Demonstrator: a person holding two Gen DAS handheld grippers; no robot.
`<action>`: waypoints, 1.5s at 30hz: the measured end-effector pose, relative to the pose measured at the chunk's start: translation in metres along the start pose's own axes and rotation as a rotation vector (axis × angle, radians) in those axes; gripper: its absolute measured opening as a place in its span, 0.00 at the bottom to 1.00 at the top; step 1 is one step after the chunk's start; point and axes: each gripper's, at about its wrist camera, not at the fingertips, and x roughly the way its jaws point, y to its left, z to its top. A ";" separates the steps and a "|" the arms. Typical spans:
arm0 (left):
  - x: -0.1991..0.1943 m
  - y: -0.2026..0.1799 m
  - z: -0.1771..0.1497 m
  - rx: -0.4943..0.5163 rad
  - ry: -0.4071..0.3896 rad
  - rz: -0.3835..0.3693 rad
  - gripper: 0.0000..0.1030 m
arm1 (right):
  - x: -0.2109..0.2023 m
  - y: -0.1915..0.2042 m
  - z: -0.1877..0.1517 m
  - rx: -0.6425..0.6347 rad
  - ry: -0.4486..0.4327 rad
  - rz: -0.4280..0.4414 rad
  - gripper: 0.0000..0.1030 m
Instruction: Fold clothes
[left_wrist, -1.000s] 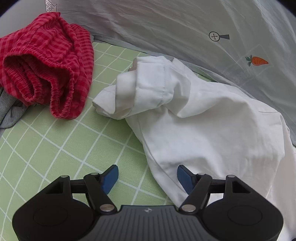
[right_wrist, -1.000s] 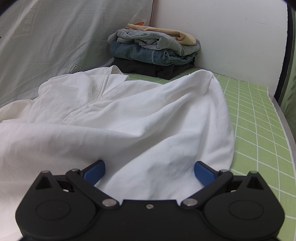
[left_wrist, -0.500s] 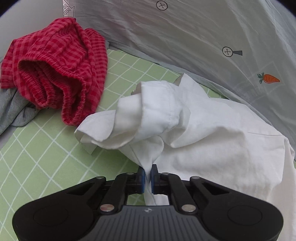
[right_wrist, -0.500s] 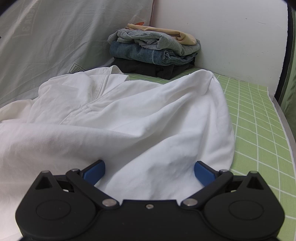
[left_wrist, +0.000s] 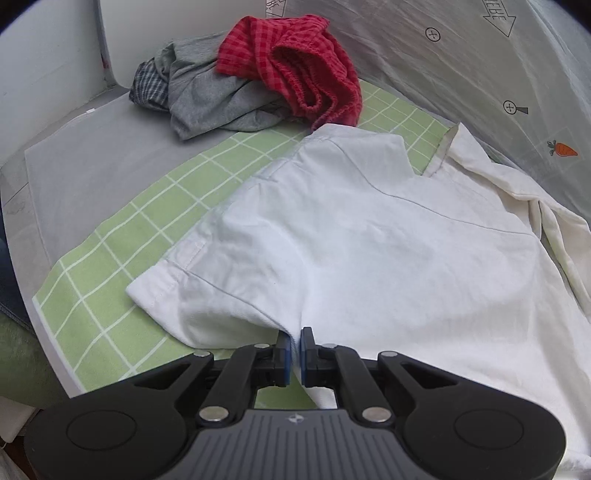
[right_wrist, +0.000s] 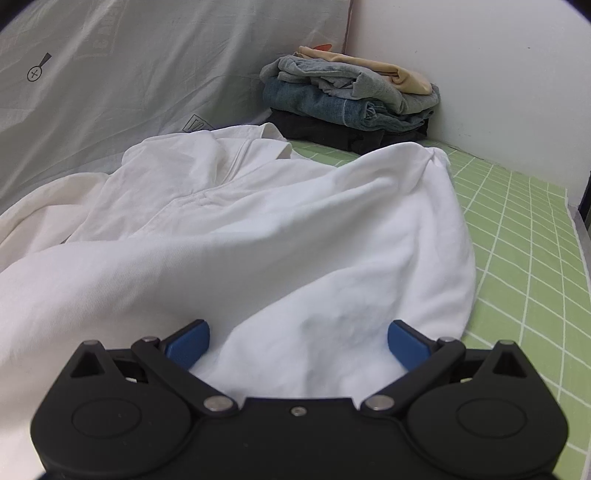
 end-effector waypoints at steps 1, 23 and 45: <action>-0.004 0.007 -0.006 0.000 -0.003 0.006 0.06 | -0.005 -0.002 -0.004 -0.017 -0.001 0.020 1.00; -0.017 0.061 -0.048 0.085 0.026 0.063 0.18 | -0.078 -0.038 -0.052 -0.206 0.114 0.232 1.00; -0.146 -0.208 -0.173 0.244 -0.149 -0.065 0.75 | 0.108 -0.183 0.097 0.124 0.226 0.553 0.65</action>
